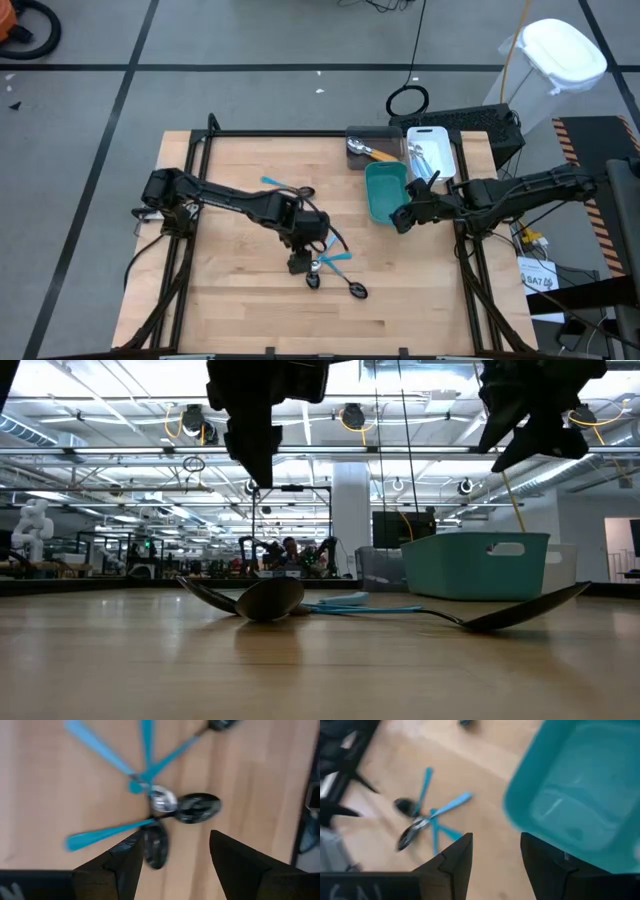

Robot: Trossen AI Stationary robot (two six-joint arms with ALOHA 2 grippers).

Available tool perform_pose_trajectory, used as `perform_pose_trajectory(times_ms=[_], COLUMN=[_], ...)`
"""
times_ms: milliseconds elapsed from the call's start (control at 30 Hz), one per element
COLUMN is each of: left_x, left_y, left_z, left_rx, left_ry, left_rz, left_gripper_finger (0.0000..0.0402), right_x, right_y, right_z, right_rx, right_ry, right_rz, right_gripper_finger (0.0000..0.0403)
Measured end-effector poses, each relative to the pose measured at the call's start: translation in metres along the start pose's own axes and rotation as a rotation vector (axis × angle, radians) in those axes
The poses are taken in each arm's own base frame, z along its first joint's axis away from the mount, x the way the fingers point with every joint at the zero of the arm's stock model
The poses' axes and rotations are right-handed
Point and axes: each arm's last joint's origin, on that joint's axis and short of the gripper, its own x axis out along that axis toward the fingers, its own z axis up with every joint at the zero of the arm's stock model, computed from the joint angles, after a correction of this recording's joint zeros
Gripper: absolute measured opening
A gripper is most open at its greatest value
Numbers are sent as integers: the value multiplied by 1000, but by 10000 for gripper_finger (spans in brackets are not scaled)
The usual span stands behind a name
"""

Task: Sort silverware by color (type)
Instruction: Put the blue spoon into the green bin

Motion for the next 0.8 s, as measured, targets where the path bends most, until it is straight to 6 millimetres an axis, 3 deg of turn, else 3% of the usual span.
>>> perform_pose_trajectory(times_ms=[267, 367, 500, 800], left_x=[47, 54, 46, 9], left_y=[-8, -14, -13, 41], left_z=[1, -2, -4, 3], left_rx=[52, 114, 155, 211], left_ry=[77, 87, 85, 104], left_rz=[10, 38, 105, 155], left_gripper_finger=[223, 218, 197, 162], right_x=[-6, -8, -10, -13], right_y=[15, 17, 18, 20], right_z=[-16, -22, -28, -34], right_rx=[-70, -95, -133, -202], right_ry=[35, 55, 69, 65], right_rz=[122, 137, 151, 160], right_gripper_finger=[162, 162, 162, 162])
